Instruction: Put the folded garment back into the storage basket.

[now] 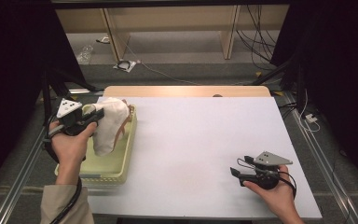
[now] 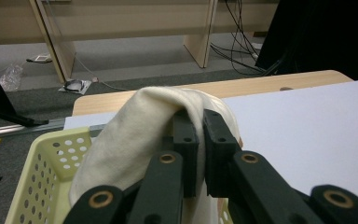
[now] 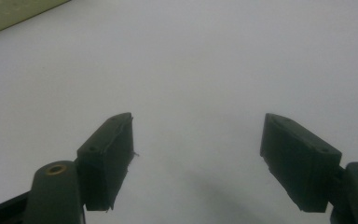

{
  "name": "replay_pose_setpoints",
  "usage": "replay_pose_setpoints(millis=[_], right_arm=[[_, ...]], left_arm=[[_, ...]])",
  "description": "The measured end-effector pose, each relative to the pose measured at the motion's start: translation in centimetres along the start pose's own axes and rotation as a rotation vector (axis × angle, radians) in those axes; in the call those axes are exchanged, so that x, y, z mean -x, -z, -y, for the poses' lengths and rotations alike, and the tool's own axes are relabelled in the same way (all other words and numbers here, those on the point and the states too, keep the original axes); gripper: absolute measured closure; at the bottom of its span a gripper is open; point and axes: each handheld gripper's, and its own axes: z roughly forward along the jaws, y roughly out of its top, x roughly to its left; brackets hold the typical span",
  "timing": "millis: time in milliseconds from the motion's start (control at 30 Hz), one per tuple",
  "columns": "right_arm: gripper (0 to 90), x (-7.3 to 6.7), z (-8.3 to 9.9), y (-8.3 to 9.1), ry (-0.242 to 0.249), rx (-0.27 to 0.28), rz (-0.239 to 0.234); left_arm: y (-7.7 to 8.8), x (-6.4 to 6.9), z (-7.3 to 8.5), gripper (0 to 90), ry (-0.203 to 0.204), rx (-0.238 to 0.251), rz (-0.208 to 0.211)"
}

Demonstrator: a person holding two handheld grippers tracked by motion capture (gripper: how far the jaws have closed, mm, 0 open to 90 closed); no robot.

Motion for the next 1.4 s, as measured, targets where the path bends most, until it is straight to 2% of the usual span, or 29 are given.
replay_pose_setpoints(millis=[567,1400], right_arm=[[26.4,0.0,0.0,0.0,0.001,0.001,0.001],[26.3,0.0,0.0,0.1,0.005,-0.005,0.005]], left_arm=[[-0.5,-0.6,0.5,84.6,0.002,-0.047,-0.001],[-1.1,-1.1,1.1,84.5,0.011,-0.086,0.000]])
